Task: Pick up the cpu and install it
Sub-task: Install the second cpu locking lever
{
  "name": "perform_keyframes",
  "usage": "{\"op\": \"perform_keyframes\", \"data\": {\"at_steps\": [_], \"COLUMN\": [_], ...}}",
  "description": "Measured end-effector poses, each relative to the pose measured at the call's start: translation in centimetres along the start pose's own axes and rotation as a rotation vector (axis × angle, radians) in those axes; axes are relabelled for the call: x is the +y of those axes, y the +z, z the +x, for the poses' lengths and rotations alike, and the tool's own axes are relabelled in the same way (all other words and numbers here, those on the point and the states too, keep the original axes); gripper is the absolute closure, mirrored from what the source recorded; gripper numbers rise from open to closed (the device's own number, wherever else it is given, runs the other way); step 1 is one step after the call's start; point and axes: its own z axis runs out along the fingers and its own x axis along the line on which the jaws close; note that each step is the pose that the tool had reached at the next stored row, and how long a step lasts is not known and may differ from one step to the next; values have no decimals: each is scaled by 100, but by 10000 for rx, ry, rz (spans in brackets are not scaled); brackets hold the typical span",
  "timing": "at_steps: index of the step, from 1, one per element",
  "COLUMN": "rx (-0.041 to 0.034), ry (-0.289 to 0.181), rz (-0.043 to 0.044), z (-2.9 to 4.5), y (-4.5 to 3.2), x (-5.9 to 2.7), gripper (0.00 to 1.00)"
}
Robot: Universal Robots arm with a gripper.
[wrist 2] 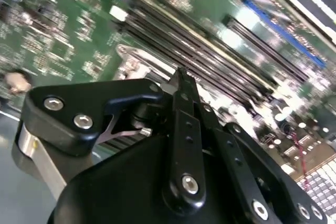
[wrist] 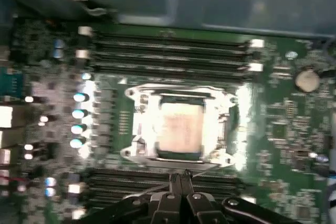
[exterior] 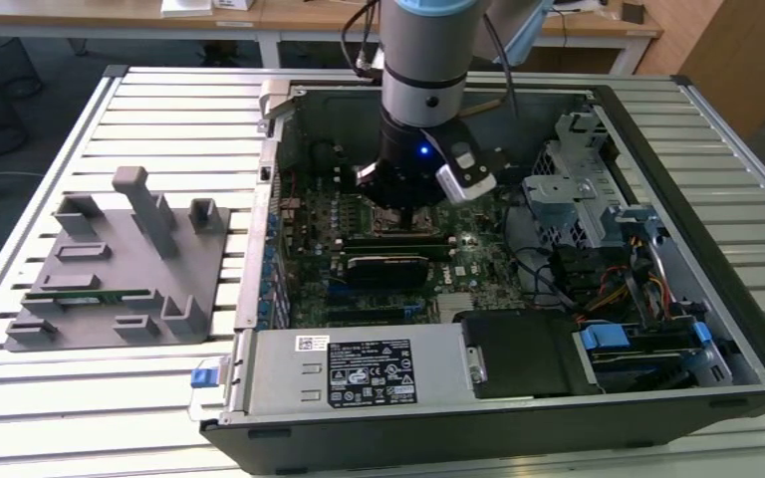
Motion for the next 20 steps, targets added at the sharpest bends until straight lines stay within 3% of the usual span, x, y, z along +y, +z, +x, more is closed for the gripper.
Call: {"op": "perform_keyframes", "data": {"at_steps": [3,8,10,13,14,17,20], "rx": [0,-3,-8,-22,-26,-28,-33], "ry": [0,-5,-5,-2,-1,-1,-1], "rz": [0,-59,-176,-499,-564,-596,-683], "z": [129,162,162,164,165,170,190], "y": [9,63,81,95,97,99,98], "x": [3,2,-2,-30,-44,-93,-152], "gripper": [89,89,89,89,89,89,89]}}
